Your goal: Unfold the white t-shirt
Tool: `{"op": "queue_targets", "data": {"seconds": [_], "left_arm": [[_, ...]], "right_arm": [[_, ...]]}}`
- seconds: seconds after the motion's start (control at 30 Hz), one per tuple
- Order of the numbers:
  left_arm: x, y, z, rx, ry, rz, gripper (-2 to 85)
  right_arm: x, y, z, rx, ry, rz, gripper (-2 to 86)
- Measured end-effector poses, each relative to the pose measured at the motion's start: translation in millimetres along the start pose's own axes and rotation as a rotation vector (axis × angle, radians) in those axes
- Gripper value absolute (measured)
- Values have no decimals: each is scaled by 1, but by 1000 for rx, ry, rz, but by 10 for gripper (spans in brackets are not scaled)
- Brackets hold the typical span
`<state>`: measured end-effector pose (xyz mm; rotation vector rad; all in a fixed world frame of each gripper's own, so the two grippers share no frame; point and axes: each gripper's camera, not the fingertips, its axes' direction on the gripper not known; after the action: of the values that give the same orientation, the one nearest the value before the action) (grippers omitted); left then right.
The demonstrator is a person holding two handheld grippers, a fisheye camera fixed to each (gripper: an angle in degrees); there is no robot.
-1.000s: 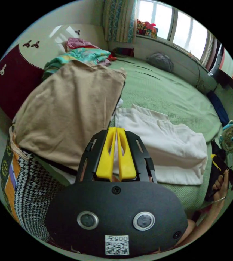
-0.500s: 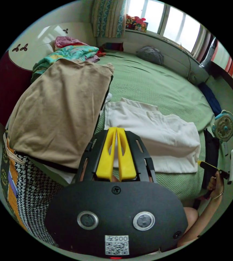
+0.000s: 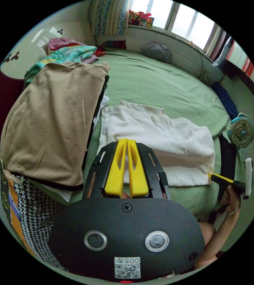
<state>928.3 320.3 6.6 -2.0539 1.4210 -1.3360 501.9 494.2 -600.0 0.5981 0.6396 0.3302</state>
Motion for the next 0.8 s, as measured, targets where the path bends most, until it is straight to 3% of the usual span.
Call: {"op": "queue_targets", "data": {"seconds": [0.33, 0.5, 0.8], "left_arm": [[13, -2, 13, -35, -27, 34, -6], [17, -7, 20, -48, -30, 46, -6], [29, -13, 27, -48, 8, 96, -6]], "right_arm": [[9, 37, -5, -40, -38, -48, -10], [16, 56, -32, 119, -144, -4, 14], [-2, 52, -55, 438, -75, 94, 71]]}}
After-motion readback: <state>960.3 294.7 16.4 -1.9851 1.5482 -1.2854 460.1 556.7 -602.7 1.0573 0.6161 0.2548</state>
